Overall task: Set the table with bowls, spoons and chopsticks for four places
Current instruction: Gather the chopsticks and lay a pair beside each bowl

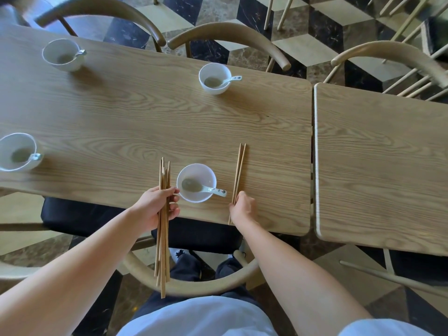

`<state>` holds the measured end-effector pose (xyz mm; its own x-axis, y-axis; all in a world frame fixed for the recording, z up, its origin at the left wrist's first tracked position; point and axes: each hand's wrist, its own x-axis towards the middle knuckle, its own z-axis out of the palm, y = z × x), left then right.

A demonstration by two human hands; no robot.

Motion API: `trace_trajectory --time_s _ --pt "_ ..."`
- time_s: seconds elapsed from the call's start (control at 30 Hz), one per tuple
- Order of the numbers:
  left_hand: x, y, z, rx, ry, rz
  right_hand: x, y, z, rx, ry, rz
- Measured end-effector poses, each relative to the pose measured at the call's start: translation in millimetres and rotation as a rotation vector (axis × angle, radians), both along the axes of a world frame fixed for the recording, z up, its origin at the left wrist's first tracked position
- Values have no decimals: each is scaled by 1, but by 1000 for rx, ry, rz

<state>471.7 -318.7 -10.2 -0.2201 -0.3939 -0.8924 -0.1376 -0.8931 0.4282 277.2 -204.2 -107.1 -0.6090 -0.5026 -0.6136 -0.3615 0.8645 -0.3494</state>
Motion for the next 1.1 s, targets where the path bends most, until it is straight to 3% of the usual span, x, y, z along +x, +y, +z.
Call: trace_trajectory --time_s 0.23,0.4,0.77,1.1 --pt "-3 4 -1 12 -8 -15 -5 4 1 -16 -11 60" --pt "-7 6 2 -5 -32 -20 2 2 6 -44 -10 -143" --pt "-40 25 15 -14 18 -41 -20 22 21 -62 -59 -156" --pt "-51 22 6 -10 24 -39 -40 -37 21 -100 34 -51"
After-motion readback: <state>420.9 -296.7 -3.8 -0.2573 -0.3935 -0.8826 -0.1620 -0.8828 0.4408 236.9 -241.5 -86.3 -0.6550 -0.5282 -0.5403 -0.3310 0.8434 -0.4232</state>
